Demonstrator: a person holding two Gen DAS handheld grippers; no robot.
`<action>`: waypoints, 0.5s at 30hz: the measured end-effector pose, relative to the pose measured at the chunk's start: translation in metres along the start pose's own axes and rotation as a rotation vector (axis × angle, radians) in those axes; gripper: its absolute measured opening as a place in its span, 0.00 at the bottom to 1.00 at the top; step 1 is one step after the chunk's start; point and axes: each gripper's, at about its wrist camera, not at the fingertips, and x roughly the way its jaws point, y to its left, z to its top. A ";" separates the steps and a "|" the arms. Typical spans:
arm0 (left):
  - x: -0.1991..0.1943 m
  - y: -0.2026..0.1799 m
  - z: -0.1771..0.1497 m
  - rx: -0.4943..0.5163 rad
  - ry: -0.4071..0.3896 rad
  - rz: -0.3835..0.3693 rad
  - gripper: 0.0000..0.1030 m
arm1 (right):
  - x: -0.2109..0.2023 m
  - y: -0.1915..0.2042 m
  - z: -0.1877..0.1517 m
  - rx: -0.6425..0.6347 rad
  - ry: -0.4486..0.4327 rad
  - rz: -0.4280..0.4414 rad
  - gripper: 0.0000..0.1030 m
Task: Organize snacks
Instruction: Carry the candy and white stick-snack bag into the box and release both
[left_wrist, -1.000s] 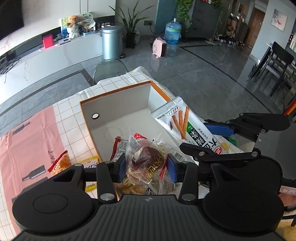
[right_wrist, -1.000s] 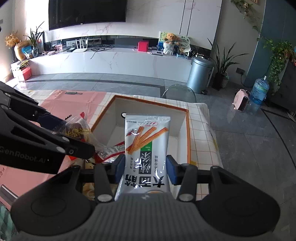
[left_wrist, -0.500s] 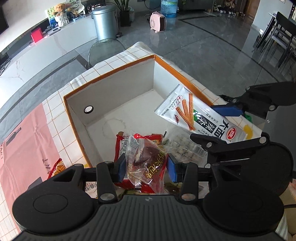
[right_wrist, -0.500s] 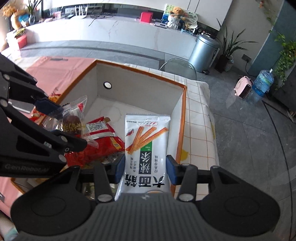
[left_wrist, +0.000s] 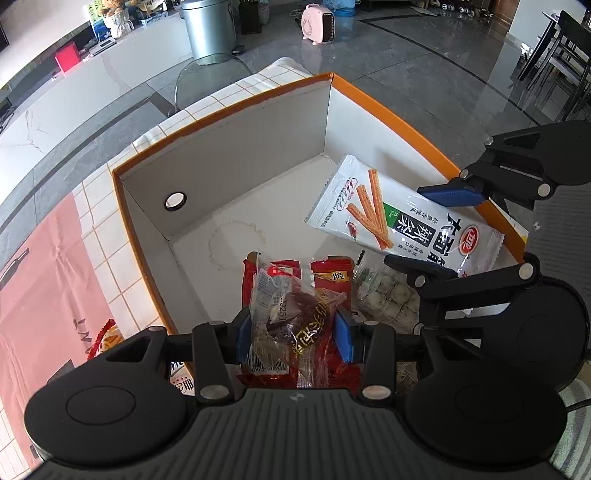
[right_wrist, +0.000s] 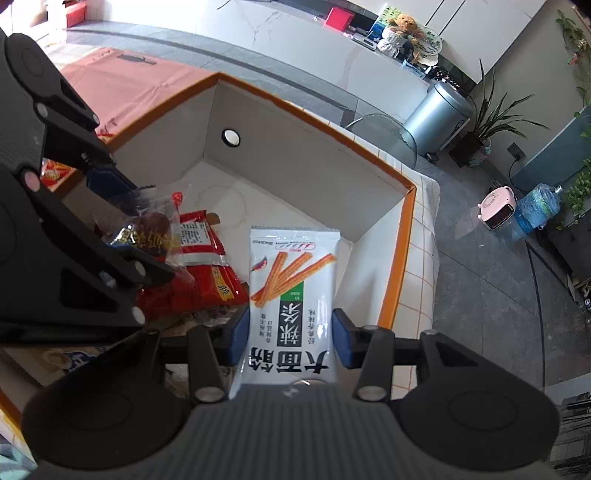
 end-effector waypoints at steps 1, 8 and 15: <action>0.002 0.001 0.001 0.000 -0.001 -0.004 0.49 | 0.002 0.000 0.000 -0.004 0.002 0.003 0.44; 0.008 0.001 0.005 0.021 -0.001 -0.004 0.50 | 0.013 0.003 0.003 -0.045 0.027 0.003 0.44; 0.009 0.002 0.006 0.019 -0.008 -0.003 0.50 | 0.019 0.005 0.003 -0.058 0.044 0.002 0.44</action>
